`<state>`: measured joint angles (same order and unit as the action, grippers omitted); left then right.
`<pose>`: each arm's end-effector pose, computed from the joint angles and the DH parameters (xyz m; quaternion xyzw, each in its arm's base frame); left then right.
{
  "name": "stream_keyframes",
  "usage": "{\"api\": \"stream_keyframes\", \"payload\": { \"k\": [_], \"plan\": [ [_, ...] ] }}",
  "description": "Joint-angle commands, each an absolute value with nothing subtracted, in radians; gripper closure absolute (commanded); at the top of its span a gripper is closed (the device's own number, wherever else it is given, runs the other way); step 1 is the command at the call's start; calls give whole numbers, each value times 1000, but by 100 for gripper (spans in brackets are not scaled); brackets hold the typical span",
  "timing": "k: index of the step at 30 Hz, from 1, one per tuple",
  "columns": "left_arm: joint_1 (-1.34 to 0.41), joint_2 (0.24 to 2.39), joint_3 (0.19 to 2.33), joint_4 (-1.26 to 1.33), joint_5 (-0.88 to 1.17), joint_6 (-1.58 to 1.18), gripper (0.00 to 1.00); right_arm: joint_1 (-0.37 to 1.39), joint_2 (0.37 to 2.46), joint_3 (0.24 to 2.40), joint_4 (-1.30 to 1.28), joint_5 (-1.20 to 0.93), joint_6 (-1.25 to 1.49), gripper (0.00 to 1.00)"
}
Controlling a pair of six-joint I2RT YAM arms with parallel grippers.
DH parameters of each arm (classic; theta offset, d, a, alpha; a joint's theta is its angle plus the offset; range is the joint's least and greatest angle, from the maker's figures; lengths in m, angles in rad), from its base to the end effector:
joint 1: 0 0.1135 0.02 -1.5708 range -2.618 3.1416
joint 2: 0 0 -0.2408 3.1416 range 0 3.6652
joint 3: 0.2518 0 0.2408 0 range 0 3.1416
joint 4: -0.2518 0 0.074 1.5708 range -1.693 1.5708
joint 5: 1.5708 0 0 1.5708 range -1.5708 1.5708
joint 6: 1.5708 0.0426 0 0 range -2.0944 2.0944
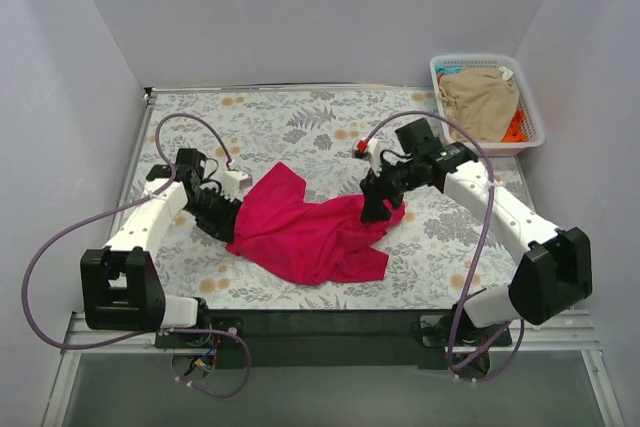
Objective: Fold and stack the t-shirts
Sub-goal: Flatten the tshirt out
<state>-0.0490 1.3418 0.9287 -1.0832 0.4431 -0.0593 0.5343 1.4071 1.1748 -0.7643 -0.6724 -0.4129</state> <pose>0.2102 -0.0286 0.1972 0.0032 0.9749 -0.2212 0.0244 0.2273 0.1653 0.2657 -0.4961 0.7631 0.3320 0.2476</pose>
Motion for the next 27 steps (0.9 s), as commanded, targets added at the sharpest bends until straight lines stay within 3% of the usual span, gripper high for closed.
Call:
{"api": "stream_keyframes", "payload": {
  "k": [1, 6, 12, 19, 25, 27],
  "plan": [
    [-48, 1389, 1113, -1053, 506, -36, 68, 388, 1457, 1247, -802, -588, -460, 41],
    [-86, 1635, 1301, -857, 476, -286, 58, 256, 1618, 1357, -781, -503, -445, 38],
    [-184, 1825, 1450, -711, 342, -420, 53, 242, 1790, 1442, -761, -469, -416, 40],
    [-248, 1950, 1511, -624, 233, -451, 48, 241, 1881, 1439, -759, -440, -382, 25],
    [-291, 2011, 1519, -551, 157, -449, 46, 242, 1919, 1393, -752, -486, -382, 26],
    [-302, 2046, 1535, -551, 158, -449, 45, 241, 1940, 1393, -758, -517, -382, 32]
  ]
}}
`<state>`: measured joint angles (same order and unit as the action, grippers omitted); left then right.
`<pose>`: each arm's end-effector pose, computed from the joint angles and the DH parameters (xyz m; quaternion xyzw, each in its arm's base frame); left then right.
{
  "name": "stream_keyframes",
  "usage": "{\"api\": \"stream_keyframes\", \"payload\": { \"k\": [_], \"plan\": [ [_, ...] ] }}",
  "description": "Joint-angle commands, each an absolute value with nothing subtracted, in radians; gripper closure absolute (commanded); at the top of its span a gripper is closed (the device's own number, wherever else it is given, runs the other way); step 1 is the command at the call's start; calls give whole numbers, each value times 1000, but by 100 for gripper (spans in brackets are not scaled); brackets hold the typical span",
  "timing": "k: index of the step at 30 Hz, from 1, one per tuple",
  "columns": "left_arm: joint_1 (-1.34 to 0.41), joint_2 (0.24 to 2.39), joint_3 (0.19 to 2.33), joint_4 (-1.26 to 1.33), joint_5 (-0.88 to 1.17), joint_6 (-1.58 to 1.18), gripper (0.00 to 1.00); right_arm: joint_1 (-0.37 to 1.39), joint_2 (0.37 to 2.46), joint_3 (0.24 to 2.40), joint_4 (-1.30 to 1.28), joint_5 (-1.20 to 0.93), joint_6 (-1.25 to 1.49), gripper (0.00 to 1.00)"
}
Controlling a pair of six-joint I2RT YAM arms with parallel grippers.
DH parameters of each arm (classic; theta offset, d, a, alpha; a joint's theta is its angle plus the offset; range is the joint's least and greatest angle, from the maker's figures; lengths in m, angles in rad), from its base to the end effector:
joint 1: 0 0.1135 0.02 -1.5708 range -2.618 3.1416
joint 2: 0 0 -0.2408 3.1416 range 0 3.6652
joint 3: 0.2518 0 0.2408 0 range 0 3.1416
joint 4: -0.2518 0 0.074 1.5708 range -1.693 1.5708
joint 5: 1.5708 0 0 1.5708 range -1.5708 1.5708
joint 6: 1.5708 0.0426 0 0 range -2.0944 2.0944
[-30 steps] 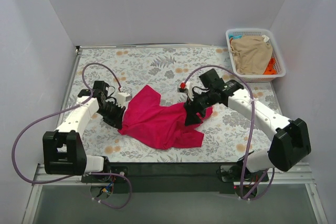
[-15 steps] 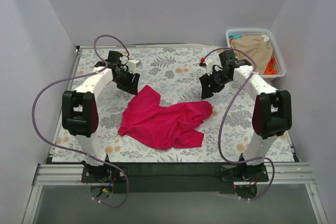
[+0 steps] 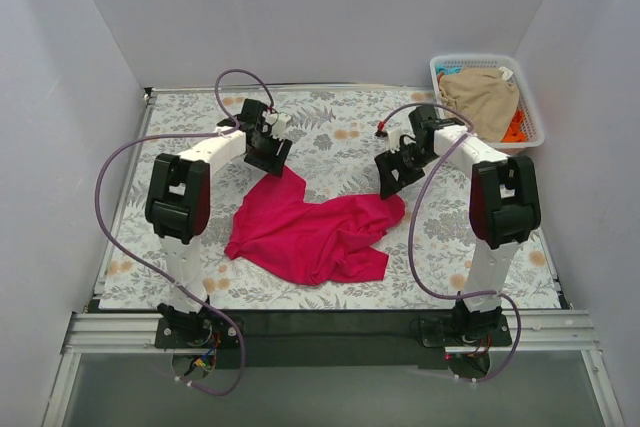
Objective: Fold and stack the t-shirts
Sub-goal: Flatten the tshirt out
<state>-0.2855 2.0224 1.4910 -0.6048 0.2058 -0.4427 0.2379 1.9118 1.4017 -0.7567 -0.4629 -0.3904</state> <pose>0.3864 -0.1225 0.1588 -0.0542 0.9701 -0.1701 0.1647 0.3521 0.1050 0.1719 -0.3303 0.9043 0.2149 0.1642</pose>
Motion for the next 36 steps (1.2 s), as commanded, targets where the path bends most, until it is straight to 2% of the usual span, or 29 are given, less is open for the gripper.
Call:
{"api": "stream_keyframes", "payload": {
  "k": [1, 4, 5, 6, 7, 8, 10, 11, 12, 16, 19, 21, 24, 26, 27, 28, 29, 31, 32, 33, 35, 36],
  "plan": [
    [-305, 2055, 1549, -552, 160, -454, 45, 241, 1947, 1396, -759, -526, -382, 35],
    [-324, 2078, 1555, -549, 167, -456, 48, 242, 1965, 1405, -765, -558, -396, 48],
    [-327, 2083, 1557, -551, 170, -454, 49, 241, 1970, 1410, -768, -564, -400, 57],
    [-331, 2088, 1559, -551, 176, -456, 51, 242, 1971, 1423, -772, -575, -405, 62],
    [-331, 2103, 1562, -554, 181, -459, 63, 239, 1973, 1430, -779, -581, -419, 66],
    [-331, 2114, 1583, -563, 178, -463, 71, 239, 1973, 1437, -784, -586, -426, 79],
    [-322, 2134, 1626, -600, 170, -482, 86, 235, 1970, 1474, -790, -578, -451, 96],
    [-299, 2146, 1693, -612, 178, -491, 97, 230, 1968, 1495, -793, -568, -454, 99],
    [-279, 2151, 1733, -627, 208, -506, 100, 226, 1968, 1515, -793, -557, -457, 99],
    [-187, 2195, 2046, -741, 322, -541, 100, 187, 1936, 1652, -795, -551, -472, 99],
    [-138, 2183, 2195, -825, 440, -509, 100, 178, 1869, 1680, -795, -549, -529, 99],
    [-118, 2101, 2175, -862, 518, -456, 100, 186, 1792, 1637, -793, -566, -601, 99],
    [-115, 1899, 1949, -882, 632, -341, 100, 242, 1669, 1475, -787, -511, -736, 99],
    [-115, 1769, 1704, -891, 691, -269, 100, 312, 1555, 1343, -766, -468, -805, 99],
    [-115, 1709, 1625, -905, 689, -196, 100, 342, 1513, 1209, -752, -425, -830, 97],
    [-115, 1581, 1450, -914, 677, -154, 100, 372, 1464, 1142, -718, -399, -871, 94],
    [-112, 1527, 1374, -923, 640, -125, 100, 437, 1371, 1082, -709, -379, -888, 79],
    [-107, 1388, 1216, -957, 580, -29, 100, 504, 1280, 918, -709, -331, -928, 60],
    [-86, 1346, 1090, -969, 534, -6, 100, 546, 1199, 870, -713, -322, -930, 44],
    [-75, 1316, 1041, -965, 502, -3, 100, 554, 1163, 836, -716, -305, -922, 36],
    [-43, 1272, 944, -960, 453, 37, 100, 551, 1082, 787, -729, -278, -885, 27],
    [-29, 1267, 930, -957, 431, 40, 100, 549, 1068, 784, -739, -259, -878, 27]
  ]
}}
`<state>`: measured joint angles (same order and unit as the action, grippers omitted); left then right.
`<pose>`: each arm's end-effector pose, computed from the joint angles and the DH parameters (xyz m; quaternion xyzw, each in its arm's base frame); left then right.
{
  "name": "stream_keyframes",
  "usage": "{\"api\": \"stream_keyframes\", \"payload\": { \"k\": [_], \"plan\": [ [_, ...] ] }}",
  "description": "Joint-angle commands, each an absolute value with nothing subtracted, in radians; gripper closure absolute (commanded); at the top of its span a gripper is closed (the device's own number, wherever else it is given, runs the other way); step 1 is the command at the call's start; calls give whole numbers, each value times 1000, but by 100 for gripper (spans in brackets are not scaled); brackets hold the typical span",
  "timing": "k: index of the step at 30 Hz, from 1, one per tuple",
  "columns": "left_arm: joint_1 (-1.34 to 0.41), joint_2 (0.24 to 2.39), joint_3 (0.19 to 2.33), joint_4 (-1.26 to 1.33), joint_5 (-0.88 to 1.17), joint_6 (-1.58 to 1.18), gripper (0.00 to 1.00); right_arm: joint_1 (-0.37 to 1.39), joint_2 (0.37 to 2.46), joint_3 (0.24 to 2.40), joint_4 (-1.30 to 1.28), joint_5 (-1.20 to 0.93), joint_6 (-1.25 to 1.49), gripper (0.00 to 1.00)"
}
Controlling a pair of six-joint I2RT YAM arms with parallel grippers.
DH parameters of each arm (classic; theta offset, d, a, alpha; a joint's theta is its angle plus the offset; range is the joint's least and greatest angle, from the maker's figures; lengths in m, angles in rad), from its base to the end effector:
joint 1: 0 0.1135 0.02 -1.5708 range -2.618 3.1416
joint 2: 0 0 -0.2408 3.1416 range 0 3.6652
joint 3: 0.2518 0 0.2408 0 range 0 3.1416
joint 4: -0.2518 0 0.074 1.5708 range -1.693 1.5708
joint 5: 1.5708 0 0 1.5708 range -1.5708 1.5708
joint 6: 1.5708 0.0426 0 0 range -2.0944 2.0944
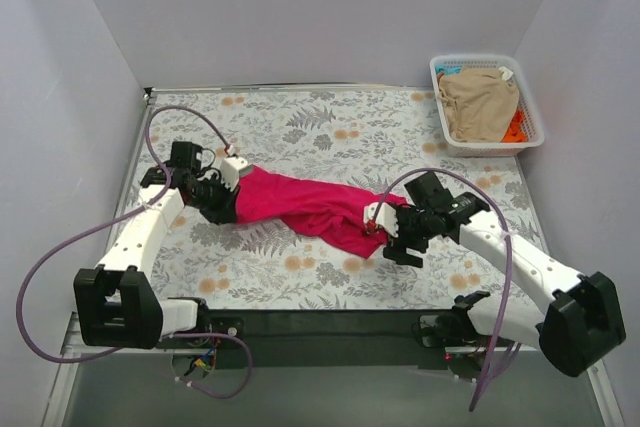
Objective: Fold and stack the t-shirts
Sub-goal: Flatten the tshirt out
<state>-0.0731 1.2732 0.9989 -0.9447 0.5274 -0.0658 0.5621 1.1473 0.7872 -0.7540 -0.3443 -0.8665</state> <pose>0.2261 -0.0381 0.2343 0.0491 0.9504 -0.2677 0.1507 0.1707 0.1245 0.2046 -0.6579 0.6997 0.1311 0.2457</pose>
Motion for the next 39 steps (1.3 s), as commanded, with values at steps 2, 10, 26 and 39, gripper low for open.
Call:
{"api": "stream_keyframes", "payload": {
  "k": [2, 10, 26, 39],
  "plan": [
    [-9, 1282, 919, -931, 411, 20, 100, 511, 1071, 816, -774, -268, -835, 27],
    [-2, 1445, 1058, -897, 373, -95, 100, 310, 1379, 1122, -788, -462, -645, 38],
    [29, 1488, 1118, -911, 405, -161, 100, 434, 1578, 1229, -818, -496, -577, 50],
    [28, 1502, 1124, -916, 426, -172, 100, 474, 1624, 1189, -736, -406, -548, 51]
  ]
}}
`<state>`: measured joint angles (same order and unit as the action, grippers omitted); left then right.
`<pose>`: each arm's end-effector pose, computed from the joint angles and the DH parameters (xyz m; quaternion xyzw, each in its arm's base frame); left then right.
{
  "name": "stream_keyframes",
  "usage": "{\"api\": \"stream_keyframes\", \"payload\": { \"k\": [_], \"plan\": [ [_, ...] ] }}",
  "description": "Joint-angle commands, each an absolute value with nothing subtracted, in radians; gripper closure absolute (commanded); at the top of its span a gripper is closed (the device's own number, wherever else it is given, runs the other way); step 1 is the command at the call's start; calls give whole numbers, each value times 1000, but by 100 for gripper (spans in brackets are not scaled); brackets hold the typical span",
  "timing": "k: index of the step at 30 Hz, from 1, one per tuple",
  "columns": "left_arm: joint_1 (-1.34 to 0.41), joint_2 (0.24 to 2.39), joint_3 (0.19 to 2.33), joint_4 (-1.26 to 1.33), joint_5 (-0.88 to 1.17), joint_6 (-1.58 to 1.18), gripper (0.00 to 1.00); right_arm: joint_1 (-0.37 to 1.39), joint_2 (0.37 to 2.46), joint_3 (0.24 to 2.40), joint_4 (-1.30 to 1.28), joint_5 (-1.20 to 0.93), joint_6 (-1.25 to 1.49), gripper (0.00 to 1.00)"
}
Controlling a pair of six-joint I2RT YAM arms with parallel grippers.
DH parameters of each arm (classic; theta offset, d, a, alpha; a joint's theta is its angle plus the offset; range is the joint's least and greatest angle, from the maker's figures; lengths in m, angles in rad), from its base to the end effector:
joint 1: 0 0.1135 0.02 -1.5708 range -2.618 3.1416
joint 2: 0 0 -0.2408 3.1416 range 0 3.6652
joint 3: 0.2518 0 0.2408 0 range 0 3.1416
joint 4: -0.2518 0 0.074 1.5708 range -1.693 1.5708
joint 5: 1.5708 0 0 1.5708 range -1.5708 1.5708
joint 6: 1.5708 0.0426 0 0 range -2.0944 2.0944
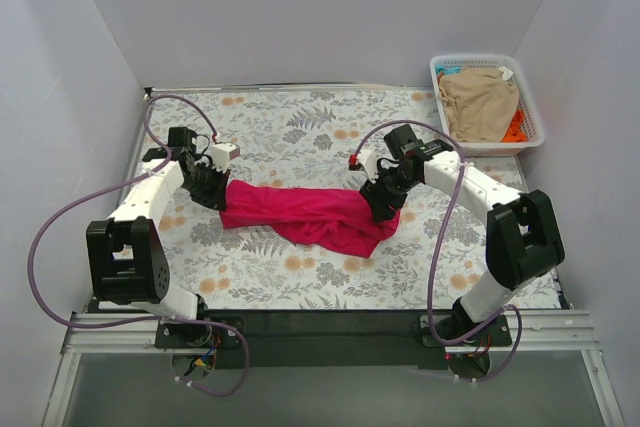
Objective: Fold and stack the t-shirts
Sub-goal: Flatten the tshirt out
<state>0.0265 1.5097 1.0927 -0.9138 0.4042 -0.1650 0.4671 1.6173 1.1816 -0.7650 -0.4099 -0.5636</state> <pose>0.2701 -0.0096 0.2043 -0.0691 0.9704 -0.2069 0.1032 0.2681 0.1542 0.2046 -0.5069 0.8189 0.1911 0.1896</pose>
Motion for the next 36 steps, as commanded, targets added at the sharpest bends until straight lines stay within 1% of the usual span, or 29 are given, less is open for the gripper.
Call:
{"api": "stream_keyframes", "payload": {
  "k": [1, 4, 5, 7, 8, 13, 14, 16, 17, 20, 22, 24, 25, 29, 33, 36],
  "plan": [
    [29, 1502, 1124, -917, 425, -173, 100, 477, 1624, 1186, -736, -411, -548, 52],
    [29, 1506, 1124, -916, 426, -176, 100, 489, 1620, 1167, -738, -426, -549, 57],
    [29, 1508, 1124, -916, 426, -176, 100, 495, 1617, 1163, -738, -425, -549, 61],
    [29, 1508, 1123, -916, 425, -175, 100, 502, 1614, 1151, -736, -431, -549, 66],
    [29, 1509, 1123, -914, 426, -178, 100, 503, 1612, 1147, -736, -430, -549, 71],
    [29, 1506, 1118, -913, 428, -186, 100, 505, 1603, 1150, -738, -428, -551, 74],
    [29, 1505, 1120, -911, 426, -187, 100, 505, 1600, 1154, -736, -425, -551, 82],
    [29, 1502, 1121, -908, 428, -195, 100, 503, 1592, 1160, -738, -416, -551, 91],
    [29, 1499, 1123, -907, 428, -201, 100, 505, 1588, 1164, -738, -411, -551, 99],
    [41, 1496, 1156, -902, 446, -241, 100, 496, 1562, 1199, -744, -387, -554, 99],
    [63, 1499, 1196, -908, 471, -282, 100, 444, 1543, 1245, -742, -388, -552, 99],
    [106, 1514, 1291, -919, 518, -311, 100, 384, 1520, 1291, -753, -438, -554, 99],
    [124, 1525, 1336, -925, 543, -333, 100, 324, 1510, 1352, -762, -455, -557, 99],
    [198, 1584, 1581, -930, 620, -402, 100, 204, 1511, 1508, -807, -514, -571, 99],
    [242, 1615, 1744, -887, 653, -495, 100, 112, 1511, 1620, -816, -549, -545, 99],
    [285, 1617, 1815, -836, 661, -567, 100, 45, 1505, 1713, -811, -558, -513, 99]
  ]
}}
